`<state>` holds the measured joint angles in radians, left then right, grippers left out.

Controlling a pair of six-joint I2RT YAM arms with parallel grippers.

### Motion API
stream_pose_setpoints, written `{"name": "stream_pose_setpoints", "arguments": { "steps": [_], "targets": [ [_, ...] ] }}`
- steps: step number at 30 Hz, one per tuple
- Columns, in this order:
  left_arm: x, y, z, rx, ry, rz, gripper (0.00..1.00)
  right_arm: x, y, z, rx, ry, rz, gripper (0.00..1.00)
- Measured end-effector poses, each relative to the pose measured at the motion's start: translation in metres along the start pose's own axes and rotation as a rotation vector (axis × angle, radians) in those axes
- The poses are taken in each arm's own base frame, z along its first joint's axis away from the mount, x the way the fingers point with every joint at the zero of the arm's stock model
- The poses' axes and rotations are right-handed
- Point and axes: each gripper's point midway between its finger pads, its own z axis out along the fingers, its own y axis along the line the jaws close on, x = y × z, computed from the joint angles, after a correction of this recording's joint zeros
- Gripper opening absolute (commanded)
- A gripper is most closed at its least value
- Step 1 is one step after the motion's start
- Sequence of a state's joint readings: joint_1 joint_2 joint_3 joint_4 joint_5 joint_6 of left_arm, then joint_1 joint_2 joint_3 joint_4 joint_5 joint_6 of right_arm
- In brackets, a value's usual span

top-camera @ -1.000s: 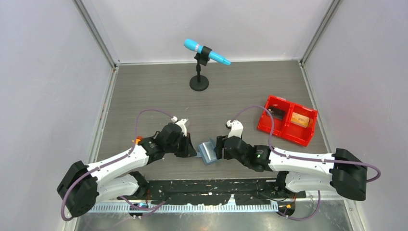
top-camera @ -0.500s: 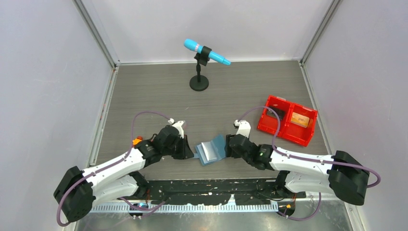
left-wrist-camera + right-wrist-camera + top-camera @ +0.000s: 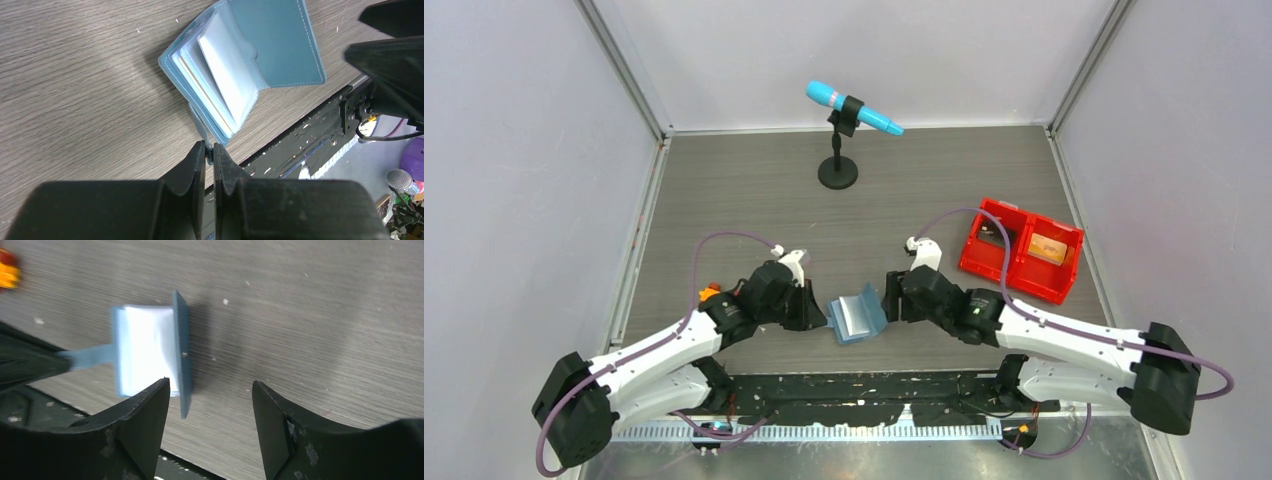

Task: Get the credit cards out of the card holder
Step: Open the card holder at the center of the board.

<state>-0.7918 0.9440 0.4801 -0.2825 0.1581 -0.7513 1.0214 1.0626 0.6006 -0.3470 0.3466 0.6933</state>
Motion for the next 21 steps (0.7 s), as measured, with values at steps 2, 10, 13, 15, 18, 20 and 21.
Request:
{"name": "stream_pose_setpoints", "arguments": {
  "steps": [2, 10, 13, 15, 18, 20, 21],
  "targets": [
    [0.000, 0.000, 0.000, 0.000, 0.000, 0.000, 0.00, -0.013, 0.011, -0.010, -0.047, -0.032, 0.012, 0.66],
    [0.000, 0.000, 0.000, 0.003, 0.002, 0.000, 0.00, -0.031, 0.048, -0.028, -0.233, -0.072, 0.041, 0.55],
    [0.001, -0.001, 0.000, 0.006, 0.004, 0.000, 0.00, -0.029, 0.066, -0.025, -0.301, -0.054, 0.043, 0.55],
    [0.001, -0.002, 0.000, 0.009, 0.006, -0.001, 0.00, -0.025, 0.078, -0.021, -0.344, -0.033, 0.042, 0.55],
    [0.001, -0.002, 0.000, 0.011, 0.008, -0.001, 0.00, -0.017, 0.093, -0.014, -0.393, -0.002, 0.037, 0.56],
    [0.002, -0.003, 0.000, 0.015, 0.011, -0.001, 0.00, -0.011, 0.099, -0.008, -0.405, 0.018, 0.036, 0.56],
    [0.002, -0.003, -0.001, 0.015, 0.011, -0.001, 0.00, -0.008, 0.101, -0.004, -0.405, 0.028, 0.036, 0.57]
  ]
}}
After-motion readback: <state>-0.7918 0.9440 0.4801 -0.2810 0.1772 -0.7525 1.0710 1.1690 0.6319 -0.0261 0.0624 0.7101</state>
